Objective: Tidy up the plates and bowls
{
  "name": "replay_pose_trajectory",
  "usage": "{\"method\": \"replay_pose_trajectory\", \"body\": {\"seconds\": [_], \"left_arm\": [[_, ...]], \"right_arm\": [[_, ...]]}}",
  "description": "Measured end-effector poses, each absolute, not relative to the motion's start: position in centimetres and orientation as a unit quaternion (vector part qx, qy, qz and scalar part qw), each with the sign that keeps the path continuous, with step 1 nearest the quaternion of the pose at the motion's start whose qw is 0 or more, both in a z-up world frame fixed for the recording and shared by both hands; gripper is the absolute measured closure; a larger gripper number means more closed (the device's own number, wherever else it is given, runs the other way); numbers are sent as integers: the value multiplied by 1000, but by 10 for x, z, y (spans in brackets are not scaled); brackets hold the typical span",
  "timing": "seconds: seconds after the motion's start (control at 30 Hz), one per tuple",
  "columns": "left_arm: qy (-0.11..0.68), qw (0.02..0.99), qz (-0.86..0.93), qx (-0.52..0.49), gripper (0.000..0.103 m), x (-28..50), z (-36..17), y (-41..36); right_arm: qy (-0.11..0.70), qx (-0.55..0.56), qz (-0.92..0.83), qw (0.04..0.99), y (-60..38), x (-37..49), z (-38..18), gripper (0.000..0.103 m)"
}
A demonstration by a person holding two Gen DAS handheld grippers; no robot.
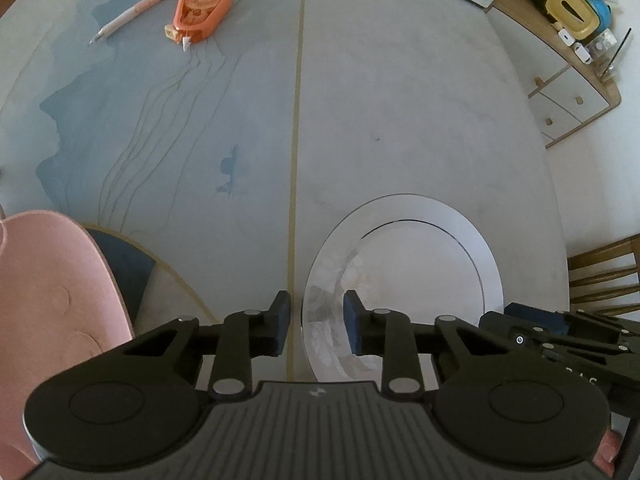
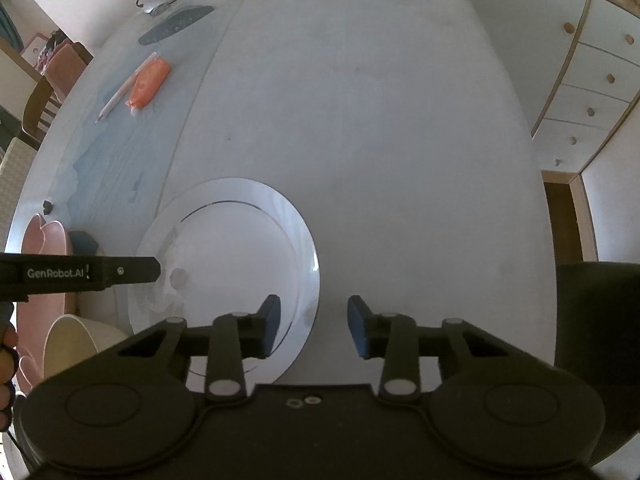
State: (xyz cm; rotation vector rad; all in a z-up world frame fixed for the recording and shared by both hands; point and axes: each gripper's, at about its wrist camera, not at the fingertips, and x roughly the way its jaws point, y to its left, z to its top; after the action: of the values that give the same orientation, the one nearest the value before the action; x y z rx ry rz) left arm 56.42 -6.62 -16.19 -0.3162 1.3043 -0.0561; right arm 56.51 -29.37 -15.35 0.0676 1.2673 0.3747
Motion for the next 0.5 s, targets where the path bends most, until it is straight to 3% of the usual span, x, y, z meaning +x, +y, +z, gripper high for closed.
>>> {"method": "replay_pose_trajectory", "body": {"seconds": [0.33,0.5], "left_arm": [[602,780,-23,-167,87,562,-165,-61],[596,785,-14,-168,89,558,-164,-61]], "right_arm": [[594,68,178,781,-298,567,-160,89],[589,65,177,786,-297,564,-159,90]]}}
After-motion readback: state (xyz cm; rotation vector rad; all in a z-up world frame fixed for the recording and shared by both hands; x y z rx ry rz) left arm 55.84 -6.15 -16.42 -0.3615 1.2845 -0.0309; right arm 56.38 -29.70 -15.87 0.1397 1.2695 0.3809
